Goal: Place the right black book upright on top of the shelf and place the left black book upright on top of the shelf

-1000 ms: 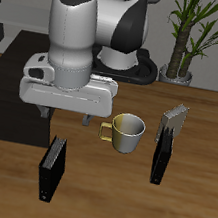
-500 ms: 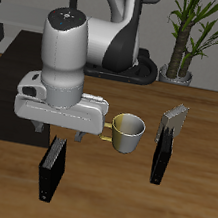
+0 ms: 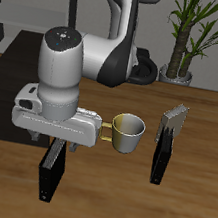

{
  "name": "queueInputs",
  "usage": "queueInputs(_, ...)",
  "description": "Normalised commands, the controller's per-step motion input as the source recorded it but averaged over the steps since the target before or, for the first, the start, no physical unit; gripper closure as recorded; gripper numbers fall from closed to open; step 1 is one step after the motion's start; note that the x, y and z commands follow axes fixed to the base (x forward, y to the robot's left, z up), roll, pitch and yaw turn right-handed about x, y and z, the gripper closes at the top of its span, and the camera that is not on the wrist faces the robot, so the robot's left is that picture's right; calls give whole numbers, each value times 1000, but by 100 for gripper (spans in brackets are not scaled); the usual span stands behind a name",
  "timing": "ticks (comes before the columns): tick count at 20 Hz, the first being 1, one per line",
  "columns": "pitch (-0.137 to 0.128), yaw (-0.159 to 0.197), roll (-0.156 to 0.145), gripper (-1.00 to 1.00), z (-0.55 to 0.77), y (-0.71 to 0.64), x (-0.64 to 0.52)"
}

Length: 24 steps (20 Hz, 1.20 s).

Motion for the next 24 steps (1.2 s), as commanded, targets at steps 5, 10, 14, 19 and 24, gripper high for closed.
queueInputs(5,29,-16,-4,-100,-224,-36,1)
queueInputs(10,32,-9,-21,-100,-208,-108,0)
queueInputs(14,34,-6,-9,-100,-246,-73,-16)
queueInputs(19,36,22,28,100,-320,52,5)
queueInputs(24,10,-7,-3,100,-41,23,-22)
